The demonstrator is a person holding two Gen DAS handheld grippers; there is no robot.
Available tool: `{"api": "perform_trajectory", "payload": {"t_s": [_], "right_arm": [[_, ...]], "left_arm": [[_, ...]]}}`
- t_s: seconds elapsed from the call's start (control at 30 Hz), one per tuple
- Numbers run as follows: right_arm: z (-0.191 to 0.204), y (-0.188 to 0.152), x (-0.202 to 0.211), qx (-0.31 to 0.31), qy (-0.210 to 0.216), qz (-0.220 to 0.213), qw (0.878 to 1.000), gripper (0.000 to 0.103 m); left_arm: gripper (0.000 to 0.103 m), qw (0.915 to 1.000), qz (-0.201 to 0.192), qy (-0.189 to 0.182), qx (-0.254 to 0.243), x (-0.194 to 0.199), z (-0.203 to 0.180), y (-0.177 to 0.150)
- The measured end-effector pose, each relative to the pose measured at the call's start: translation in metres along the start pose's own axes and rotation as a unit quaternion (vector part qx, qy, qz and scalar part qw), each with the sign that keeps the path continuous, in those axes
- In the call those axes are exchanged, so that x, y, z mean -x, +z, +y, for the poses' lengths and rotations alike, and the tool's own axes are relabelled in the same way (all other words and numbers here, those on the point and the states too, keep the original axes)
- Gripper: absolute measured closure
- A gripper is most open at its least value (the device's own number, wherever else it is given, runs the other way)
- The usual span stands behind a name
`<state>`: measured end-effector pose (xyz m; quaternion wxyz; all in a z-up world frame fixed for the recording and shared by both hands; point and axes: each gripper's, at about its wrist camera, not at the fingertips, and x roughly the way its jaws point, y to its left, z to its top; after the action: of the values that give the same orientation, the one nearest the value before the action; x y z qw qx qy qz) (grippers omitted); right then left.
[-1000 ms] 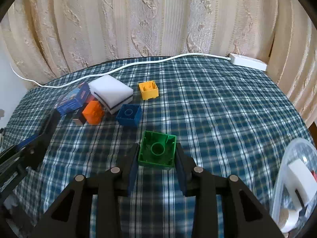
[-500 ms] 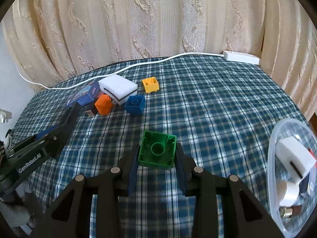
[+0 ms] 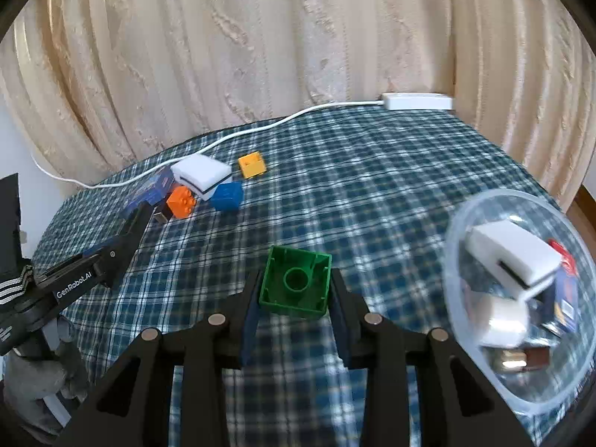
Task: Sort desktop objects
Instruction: 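Carry the green block toward the bowl with the right gripper while the left holds the comb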
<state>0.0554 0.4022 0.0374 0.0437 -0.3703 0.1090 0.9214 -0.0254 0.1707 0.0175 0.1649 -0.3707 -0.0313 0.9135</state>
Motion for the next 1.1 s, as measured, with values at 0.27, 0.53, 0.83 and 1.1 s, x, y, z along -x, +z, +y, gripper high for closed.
{"api": "perform_trajectory", "payload": {"t_s": [0.27,0.53,0.83,1.1], "right_arm": [[-0.044,-0.010,0.029,-0.041,-0.019,-0.023,0.999,0.065],[-0.097,-0.021,0.054,-0.086,-0.048,-0.042,0.994,0.065],[-0.144,-0.035,0.064,-0.129,-0.068,-0.047,0.988,0.066],[-0.174,-0.048,0.059,-0.148,-0.080,-0.039,0.985,0.065]], "left_arm": [[0.074,0.9997,0.001,-0.020,-0.017,0.002,-0.013,-0.001],[0.074,0.9992,0.001,-0.032,-0.024,0.007,-0.024,-0.003],[0.074,0.9967,0.008,-0.061,-0.054,0.012,-0.066,-0.011],[0.074,0.9932,0.010,-0.090,-0.073,0.017,-0.107,-0.013]]}}
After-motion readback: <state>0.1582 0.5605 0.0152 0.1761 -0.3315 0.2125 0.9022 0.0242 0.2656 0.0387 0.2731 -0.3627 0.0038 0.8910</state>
